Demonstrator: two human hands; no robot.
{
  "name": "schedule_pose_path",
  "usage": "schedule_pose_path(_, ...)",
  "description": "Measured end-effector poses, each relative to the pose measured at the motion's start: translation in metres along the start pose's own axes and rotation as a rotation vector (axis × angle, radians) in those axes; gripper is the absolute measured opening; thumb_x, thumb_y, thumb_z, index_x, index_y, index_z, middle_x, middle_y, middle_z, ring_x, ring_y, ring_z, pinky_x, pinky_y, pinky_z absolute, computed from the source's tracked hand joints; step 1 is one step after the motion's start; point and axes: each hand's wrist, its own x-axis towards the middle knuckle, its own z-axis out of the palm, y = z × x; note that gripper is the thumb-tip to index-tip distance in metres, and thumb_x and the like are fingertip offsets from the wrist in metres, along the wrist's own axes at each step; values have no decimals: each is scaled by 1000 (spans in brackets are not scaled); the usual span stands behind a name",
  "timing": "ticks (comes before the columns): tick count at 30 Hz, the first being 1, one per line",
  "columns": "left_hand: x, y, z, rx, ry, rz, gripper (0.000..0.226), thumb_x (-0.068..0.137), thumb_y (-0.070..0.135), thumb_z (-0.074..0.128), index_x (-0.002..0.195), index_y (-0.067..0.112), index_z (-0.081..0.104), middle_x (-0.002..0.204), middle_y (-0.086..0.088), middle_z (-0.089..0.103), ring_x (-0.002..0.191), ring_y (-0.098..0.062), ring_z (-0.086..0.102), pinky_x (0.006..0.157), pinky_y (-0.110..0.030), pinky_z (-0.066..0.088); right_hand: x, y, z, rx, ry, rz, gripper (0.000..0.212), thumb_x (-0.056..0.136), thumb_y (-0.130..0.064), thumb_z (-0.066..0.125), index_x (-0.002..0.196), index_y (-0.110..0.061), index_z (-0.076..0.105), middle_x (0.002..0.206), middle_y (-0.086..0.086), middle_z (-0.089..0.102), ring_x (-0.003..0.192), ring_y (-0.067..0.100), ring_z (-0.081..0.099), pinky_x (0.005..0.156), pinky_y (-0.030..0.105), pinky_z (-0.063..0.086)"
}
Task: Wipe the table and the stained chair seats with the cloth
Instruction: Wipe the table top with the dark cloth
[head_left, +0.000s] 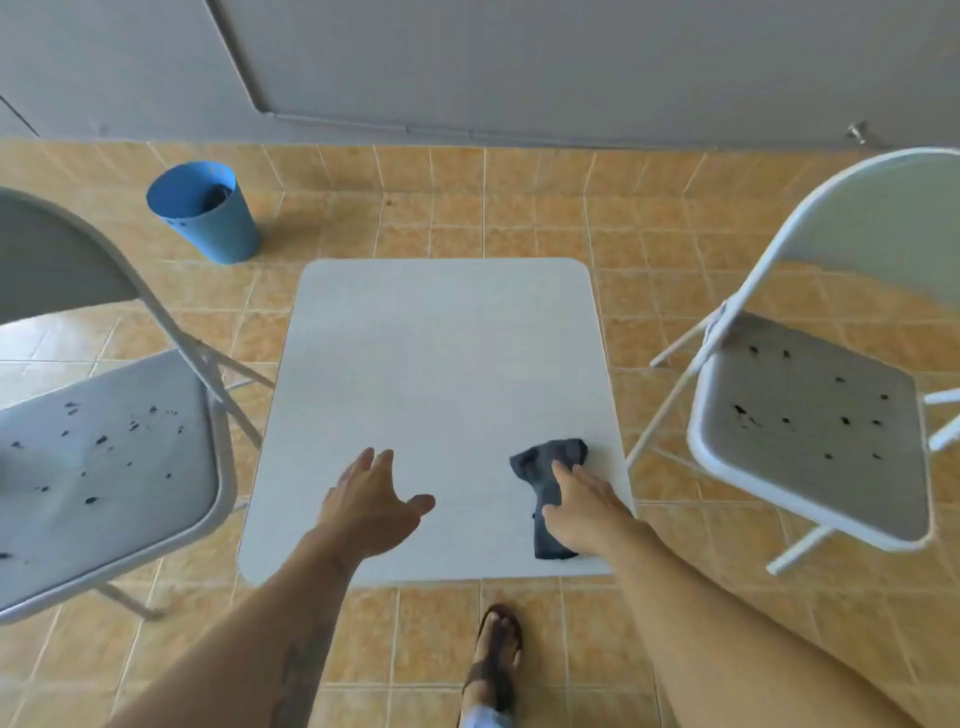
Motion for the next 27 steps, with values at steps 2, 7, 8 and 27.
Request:
schedule_pose_path(2, 23, -1, 22, 35, 0, -11, 84, 88, 53, 58, 153, 14, 21, 162, -4, 17, 149, -25, 19, 118, -44, 25, 26, 10, 21, -37, 44, -8, 68, 98, -32, 42, 156, -25, 6, 165, 2, 5, 146, 29, 13, 112, 45, 31)
schedule_pose_path(7, 63, -10, 75, 157, -30, -44, 93, 86, 53, 61, 155, 19, 8, 166, -3, -5, 152, -23, -1, 120, -53, 17, 74, 34, 78, -172, 259, -89, 73, 96, -33, 44, 156, -25, 3, 165, 8, -4, 150, 32, -1, 118, 45, 17)
schedule_pose_path(8, 69, -13, 82, 199, -33, -50, 97, 86, 53, 61, 156, 20, 3, 165, -3, -10, 153, -24, -5, 120, -54, 16, 81, 36, 86, -168, 282, -91, 74, 95, -34, 44, 156, -25, 2, 165, 8, -7, 150, 33, -5, 119, 47, 13)
schedule_pose_path(27, 101, -41, 137, 334, -41, -72, 127, 78, 63, 68, 152, 15, -24, 156, -14, -37, 149, -36, -19, 115, -48, 32, 133, 6, 101, -278, 470, -382, 65, 77, -9, 39, 142, -12, 46, 152, 13, 42, 129, 45, 39, 97, 51, 44)
